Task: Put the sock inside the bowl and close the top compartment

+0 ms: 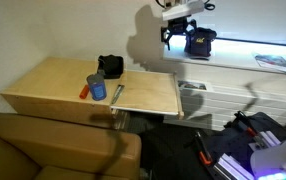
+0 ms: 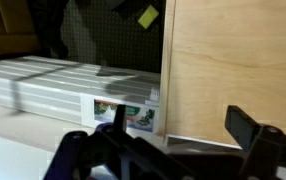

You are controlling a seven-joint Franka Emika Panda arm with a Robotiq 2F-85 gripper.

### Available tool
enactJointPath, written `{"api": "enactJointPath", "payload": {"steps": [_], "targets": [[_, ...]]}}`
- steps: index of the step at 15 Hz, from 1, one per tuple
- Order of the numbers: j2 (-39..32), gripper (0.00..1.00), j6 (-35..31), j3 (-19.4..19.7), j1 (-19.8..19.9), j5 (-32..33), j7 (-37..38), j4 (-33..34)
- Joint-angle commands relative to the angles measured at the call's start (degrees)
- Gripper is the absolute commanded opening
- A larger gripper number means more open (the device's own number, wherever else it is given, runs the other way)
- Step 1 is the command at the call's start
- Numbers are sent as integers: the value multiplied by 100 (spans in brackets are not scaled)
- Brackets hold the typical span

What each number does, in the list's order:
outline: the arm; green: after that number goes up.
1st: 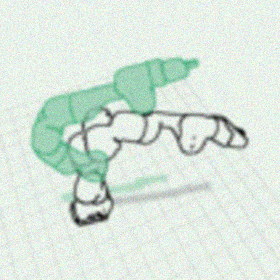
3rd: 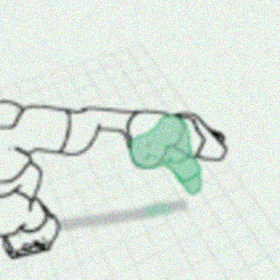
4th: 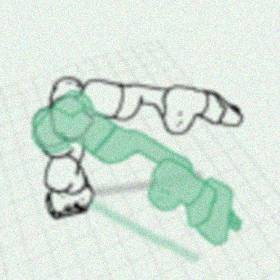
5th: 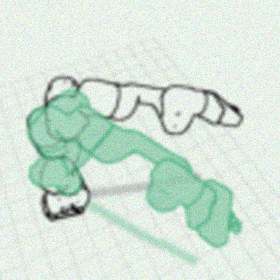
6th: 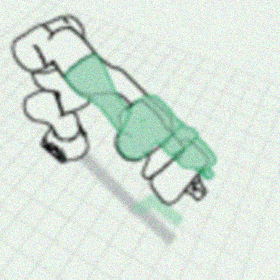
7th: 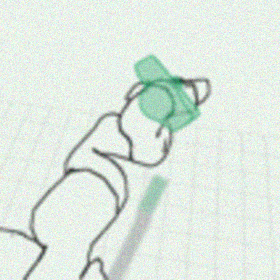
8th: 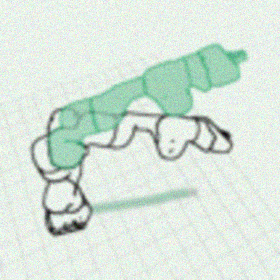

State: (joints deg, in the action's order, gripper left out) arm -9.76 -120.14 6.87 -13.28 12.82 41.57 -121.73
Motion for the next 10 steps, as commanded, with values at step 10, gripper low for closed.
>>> {"api": "enactJointPath", "payload": {"steps": [10], "targets": [[-87, 100, -2540, 668, 568, 2915, 3691, -2569]]}}
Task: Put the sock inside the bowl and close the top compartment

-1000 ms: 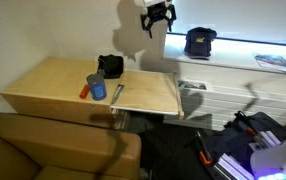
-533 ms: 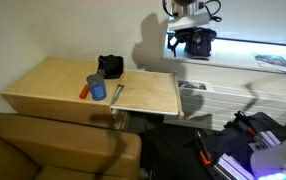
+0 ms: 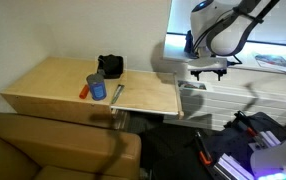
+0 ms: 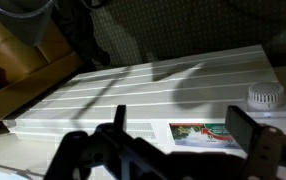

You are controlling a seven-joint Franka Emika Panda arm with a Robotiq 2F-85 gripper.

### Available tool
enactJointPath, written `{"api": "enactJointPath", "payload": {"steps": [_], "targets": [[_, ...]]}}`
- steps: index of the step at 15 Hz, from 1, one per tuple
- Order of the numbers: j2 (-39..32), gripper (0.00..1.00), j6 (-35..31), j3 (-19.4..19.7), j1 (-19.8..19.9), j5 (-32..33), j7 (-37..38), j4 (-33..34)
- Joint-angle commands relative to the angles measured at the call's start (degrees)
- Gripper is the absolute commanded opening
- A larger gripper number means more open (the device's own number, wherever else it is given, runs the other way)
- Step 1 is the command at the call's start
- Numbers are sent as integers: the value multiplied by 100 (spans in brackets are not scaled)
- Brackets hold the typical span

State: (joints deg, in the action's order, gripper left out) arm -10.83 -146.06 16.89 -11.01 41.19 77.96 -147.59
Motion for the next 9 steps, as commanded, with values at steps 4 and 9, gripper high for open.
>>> {"api": "enactJointPath", "payload": {"steps": [4, 9], "targets": [[-984, 100, -387, -232, 708, 84, 271, 398], [-2192, 100, -1335, -225, 1192, -726, 90, 1054]]}}
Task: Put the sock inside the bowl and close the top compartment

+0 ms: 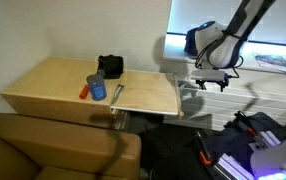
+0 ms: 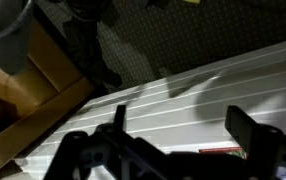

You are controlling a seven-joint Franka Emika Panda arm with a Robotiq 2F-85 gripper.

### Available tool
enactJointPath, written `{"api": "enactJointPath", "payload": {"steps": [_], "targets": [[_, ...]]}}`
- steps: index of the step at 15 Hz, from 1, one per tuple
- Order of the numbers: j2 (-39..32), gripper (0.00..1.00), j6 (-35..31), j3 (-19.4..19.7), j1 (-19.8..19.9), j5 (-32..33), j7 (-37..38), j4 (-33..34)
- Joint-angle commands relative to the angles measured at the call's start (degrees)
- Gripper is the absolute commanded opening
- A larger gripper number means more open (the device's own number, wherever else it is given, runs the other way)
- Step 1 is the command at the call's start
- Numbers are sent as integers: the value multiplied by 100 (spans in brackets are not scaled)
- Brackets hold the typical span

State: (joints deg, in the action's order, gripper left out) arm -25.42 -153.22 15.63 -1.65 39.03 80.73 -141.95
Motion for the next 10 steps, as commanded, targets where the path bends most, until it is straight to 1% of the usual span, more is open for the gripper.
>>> {"api": "enactJointPath", "payload": {"steps": [1, 2, 3, 4, 5, 6, 7, 8, 10], "targets": [[-908, 100, -827, -236, 383, -972, -406, 633], [-1064, 100, -983, -598, 677, -1637, -824, 780], [-1157, 100, -1066, -919, 920, -2122, -1145, 913], [-1263, 100, -1029, -1225, 1069, -2675, -1521, 1091], [-1370, 100, -901, -1332, 1028, -3205, -1890, 1262], [-1184, 100, -992, -737, 462, -3153, -1772, 928], [-1265, 100, -972, -903, 535, -3482, -2011, 1079], [-1322, 100, -965, -973, 548, -3604, -2078, 1170], [-1351, 100, -964, -998, 551, -3625, -2081, 1216]]}}
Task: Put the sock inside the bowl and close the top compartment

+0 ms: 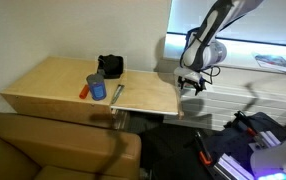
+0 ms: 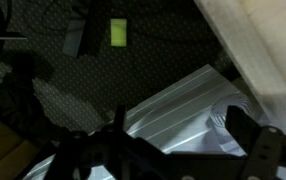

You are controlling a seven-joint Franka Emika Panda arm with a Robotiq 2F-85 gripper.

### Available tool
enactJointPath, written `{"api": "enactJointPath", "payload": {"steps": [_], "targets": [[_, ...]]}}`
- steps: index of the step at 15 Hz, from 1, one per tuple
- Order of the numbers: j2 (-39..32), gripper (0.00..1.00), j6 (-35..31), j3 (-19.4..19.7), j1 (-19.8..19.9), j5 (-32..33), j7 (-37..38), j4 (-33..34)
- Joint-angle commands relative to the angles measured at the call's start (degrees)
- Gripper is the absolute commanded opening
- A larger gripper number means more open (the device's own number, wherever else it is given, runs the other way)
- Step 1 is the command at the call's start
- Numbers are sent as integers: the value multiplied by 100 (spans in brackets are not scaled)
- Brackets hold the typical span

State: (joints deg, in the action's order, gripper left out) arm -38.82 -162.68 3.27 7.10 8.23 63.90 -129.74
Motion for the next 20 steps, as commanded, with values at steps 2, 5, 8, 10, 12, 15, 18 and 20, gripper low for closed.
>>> {"api": "enactJointPath", "payload": {"steps": [2, 5, 8, 10, 12, 15, 18, 20], "targets": [[-134, 100, 191, 63, -336, -890, -614, 164], [-352, 100, 275, -226, -561, -1445, -852, 483], [-585, 100, 599, -328, -983, -1775, -779, 978], [-634, 100, 504, -293, -1236, -2014, -585, 1006], [-734, 100, 145, -231, -1472, -2207, -416, 1025], [-795, 100, -15, -740, -1126, -2732, -616, 1084], [-922, 100, -519, -1820, -229, -3573, -1496, 1153], [-1104, 100, -920, -2512, 393, -3960, -2321, 1211]]}}
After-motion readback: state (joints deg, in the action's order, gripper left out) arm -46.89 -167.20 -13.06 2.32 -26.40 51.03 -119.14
